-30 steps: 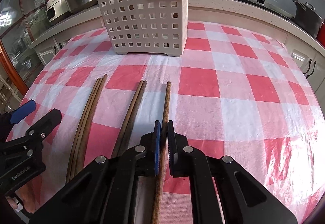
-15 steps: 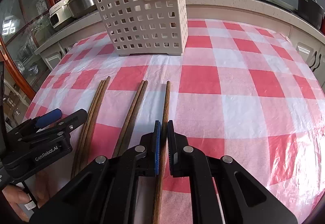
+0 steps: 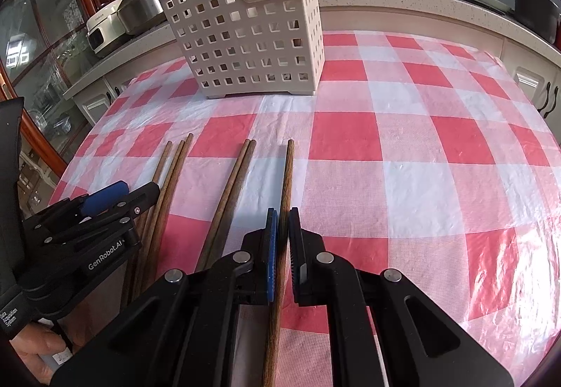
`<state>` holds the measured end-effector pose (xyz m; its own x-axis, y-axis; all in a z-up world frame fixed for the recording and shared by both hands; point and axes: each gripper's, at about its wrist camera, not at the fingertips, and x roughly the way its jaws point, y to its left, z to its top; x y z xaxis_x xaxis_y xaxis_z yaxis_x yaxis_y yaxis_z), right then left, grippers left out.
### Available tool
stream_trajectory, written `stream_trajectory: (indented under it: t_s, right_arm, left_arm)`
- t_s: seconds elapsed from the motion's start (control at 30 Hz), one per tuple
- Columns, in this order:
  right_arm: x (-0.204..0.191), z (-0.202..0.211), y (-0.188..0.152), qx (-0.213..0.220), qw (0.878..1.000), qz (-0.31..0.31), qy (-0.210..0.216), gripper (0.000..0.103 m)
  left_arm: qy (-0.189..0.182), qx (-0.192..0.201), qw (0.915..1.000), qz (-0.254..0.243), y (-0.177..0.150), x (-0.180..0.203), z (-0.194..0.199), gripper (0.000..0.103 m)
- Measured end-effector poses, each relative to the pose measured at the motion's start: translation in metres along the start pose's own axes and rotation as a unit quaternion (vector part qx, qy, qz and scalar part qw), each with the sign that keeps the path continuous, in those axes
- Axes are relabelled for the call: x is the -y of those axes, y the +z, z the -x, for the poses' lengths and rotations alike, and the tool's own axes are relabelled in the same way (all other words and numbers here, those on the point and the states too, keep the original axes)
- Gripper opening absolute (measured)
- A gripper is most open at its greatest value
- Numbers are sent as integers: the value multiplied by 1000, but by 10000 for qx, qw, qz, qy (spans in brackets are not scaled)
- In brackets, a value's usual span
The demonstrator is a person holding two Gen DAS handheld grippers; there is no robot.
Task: Organize utensils
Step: 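Close the left tool on a brown chopstick while the right tool grasps another, then lift both chopsticks upright and carry them toward the white caddy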
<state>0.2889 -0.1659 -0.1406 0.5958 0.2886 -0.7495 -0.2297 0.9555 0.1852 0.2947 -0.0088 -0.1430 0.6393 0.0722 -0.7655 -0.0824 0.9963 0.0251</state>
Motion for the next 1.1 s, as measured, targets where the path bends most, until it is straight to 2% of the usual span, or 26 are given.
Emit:
stream_trajectory:
  t_s: [0.07, 0.23, 0.4, 0.5, 0.73, 1.1]
  right_arm:
    - [-2, -1, 0, -8, 10000, 79, -56, 8]
    - [-6, -2, 1, -26, 9996, 248, -139, 8]
    - [-4, -1, 1, 1, 9996, 257, -136, 7]
    - [-6, 7, 0, 195, 9991, 326, -165, 7]
    - [-13, 36, 3, 704, 9966, 430, -1, 7]
    - [-24, 92, 10, 1493, 9872, 543, 158, 7]
  left_arm:
    - [-47, 19, 9999, -129, -1, 5, 1, 24]
    - [-155, 21, 9996, -246, -2, 6, 1, 9]
    - [-343, 43, 9991, -237, -3, 0, 2, 7]
    - [-416, 87, 9989, -205, -5, -3, 5, 6]
    - [-512, 588, 9966, -247, -6, -7, 39, 6]
    - [-835, 1273, 9883, -40, -1, -30, 105, 6]
